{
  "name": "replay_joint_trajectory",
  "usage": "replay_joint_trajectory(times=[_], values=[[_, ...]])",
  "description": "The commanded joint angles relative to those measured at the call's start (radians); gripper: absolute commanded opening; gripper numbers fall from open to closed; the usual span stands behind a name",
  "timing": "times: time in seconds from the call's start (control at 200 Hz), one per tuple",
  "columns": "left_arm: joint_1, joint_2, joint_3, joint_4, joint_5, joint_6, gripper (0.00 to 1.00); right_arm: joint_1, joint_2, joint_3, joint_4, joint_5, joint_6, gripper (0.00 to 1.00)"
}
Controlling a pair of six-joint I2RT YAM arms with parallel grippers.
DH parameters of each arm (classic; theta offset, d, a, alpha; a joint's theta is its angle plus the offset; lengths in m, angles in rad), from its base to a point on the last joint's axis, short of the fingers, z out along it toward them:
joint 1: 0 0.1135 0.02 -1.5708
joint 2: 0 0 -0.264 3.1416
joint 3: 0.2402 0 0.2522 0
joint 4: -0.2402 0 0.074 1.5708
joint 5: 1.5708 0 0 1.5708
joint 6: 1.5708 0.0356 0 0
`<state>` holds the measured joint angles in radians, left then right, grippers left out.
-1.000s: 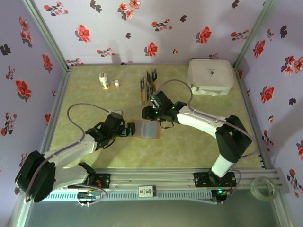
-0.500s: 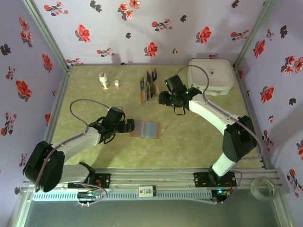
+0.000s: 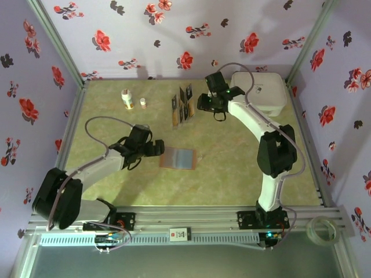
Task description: Put the credit cards into the card holder
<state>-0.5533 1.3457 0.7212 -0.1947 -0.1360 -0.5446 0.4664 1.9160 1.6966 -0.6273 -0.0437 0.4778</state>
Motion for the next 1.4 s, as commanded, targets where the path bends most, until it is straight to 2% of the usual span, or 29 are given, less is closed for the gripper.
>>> replay_joint_trajectory(times=[0.0,0.285,0.685,0.895,1.175,1.395], values=[[0.029,0.059,0.081,0.007,0.034,0.05,1.0,-0.007,0.027,0.058,-0.022,-0.077,-0.025,0.45],[0.053,0.198,0.192,0.018,0.072,0.059,1.0,-0.008,0.145,0.176,-0.061,-0.123,-0.038,0.47],[0.068,0.184,0.153,0.041,0.085,0.042,1.0,-0.006,0.238,0.242,-0.076,-0.153,-0.04,0.44],[0.071,0.168,0.136,0.043,0.087,0.041,1.0,-0.003,0.228,0.245,-0.081,-0.153,-0.038,0.44],[0.073,0.118,0.085,0.042,0.094,0.039,1.0,0.028,0.126,0.208,-0.058,-0.114,-0.046,0.44],[0.072,0.082,0.034,0.044,0.117,0.028,1.0,0.077,0.163,0.288,-0.125,-0.088,-0.074,0.41]])
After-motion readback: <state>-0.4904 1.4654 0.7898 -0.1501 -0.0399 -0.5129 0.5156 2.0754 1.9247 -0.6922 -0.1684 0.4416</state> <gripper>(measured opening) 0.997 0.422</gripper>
